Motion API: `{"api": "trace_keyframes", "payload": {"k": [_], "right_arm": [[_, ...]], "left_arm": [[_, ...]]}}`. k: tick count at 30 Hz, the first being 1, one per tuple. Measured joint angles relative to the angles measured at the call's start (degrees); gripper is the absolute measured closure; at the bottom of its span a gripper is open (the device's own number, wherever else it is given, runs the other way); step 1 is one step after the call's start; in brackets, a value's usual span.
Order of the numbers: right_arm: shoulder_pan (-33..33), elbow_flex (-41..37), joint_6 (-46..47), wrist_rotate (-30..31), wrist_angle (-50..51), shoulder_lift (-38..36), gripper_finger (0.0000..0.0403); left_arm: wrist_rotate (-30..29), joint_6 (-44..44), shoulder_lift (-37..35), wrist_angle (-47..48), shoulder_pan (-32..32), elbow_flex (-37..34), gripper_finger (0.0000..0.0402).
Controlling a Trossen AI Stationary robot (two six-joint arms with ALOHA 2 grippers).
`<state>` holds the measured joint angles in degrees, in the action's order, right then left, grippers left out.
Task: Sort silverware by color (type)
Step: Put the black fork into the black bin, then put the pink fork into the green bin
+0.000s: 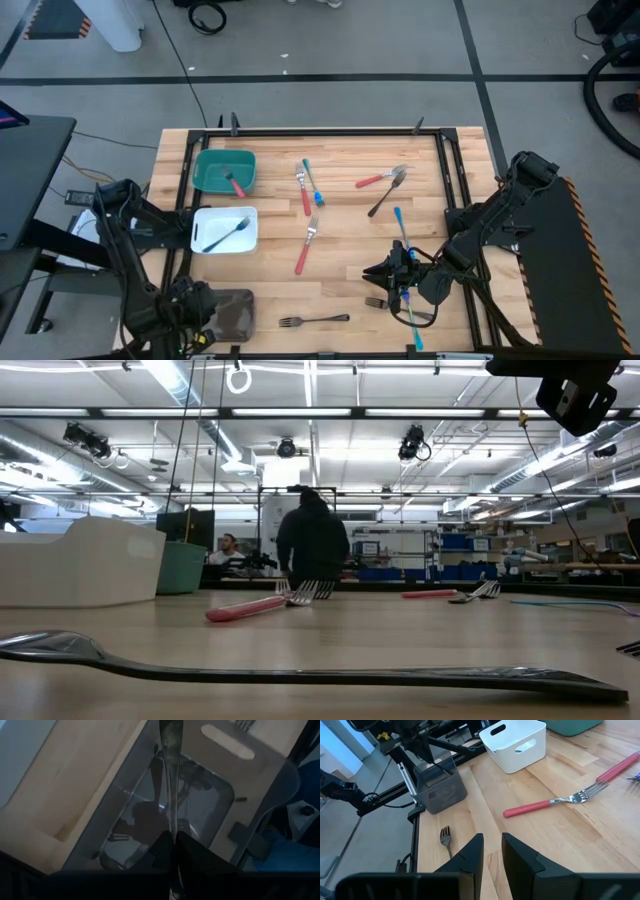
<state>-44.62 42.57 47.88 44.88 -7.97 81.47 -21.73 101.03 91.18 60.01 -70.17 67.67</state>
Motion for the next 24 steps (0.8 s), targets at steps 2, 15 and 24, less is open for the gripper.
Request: {"api": "trace_keyframes", "payload": {"k": [2, 15, 24], "right_arm": [[0.00, 0.00, 0.00, -0.02, 0.11, 0.00, 0.0325], [0.00, 0.00, 0.04, -0.05, 0.31, 0.00, 0.0325], [0.07, 0.00, 0.08, 0.04, 0.31, 0.00, 0.0325]], "left_arm": [[0.98, 0.02, 0.00, -1.87, 0.00, -1.19, 0.0369], [1.23, -0.15, 0.00, -4.32, 0.97, -3.38, 0.0293], [1.19, -3.70, 0.00, -4.49, 4.67, -1.70, 0.0292]]}}
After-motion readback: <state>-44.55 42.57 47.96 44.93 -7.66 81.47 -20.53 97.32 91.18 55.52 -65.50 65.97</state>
